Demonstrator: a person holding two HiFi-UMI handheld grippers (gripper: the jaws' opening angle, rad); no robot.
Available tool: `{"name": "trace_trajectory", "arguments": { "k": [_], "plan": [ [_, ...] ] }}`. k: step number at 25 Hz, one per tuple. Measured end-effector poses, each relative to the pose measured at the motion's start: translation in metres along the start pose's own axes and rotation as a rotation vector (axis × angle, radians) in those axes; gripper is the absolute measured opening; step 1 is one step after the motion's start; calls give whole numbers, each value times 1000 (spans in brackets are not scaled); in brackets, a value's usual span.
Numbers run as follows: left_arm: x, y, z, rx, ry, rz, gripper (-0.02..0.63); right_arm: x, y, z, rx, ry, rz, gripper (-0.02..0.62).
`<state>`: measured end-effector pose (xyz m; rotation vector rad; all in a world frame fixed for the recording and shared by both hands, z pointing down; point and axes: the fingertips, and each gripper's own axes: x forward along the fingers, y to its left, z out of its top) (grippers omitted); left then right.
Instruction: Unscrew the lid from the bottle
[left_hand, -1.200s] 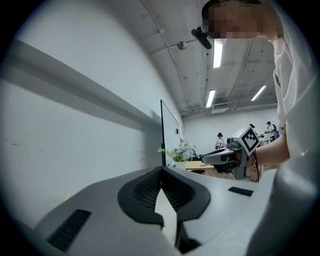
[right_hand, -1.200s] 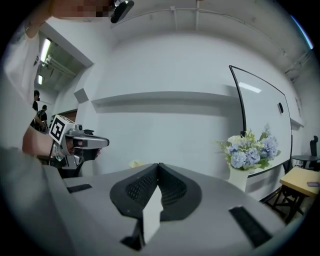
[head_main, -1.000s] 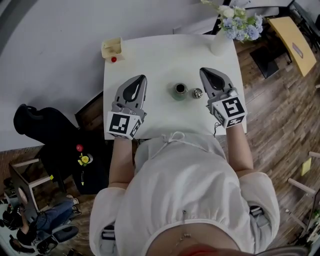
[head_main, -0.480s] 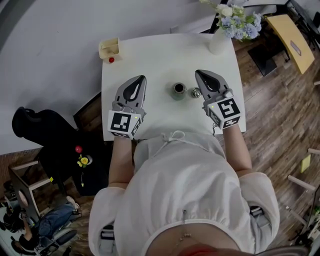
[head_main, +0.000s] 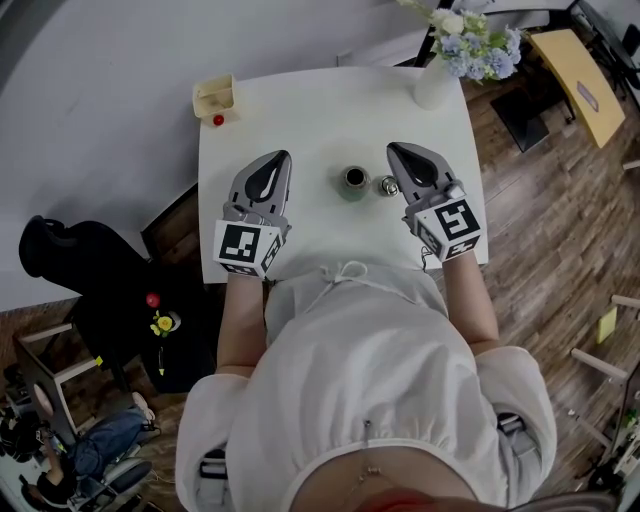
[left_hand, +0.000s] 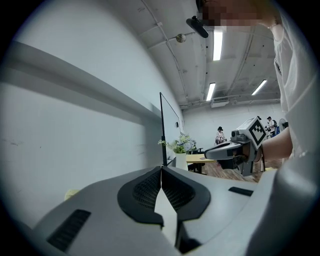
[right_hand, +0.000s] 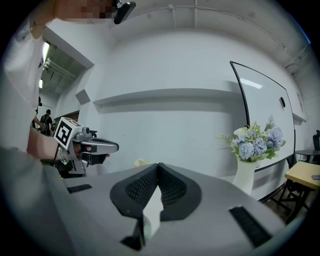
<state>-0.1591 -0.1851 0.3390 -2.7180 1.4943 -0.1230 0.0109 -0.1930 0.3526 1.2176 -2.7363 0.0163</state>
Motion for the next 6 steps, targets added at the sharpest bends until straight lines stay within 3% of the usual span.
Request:
{"name": "trace_trajectory", "arguments": {
  "k": [6],
  "plan": [
    [-2,3,-4,-27,3,6,20,2,6,0,17,-12,21,2]
  ]
}}
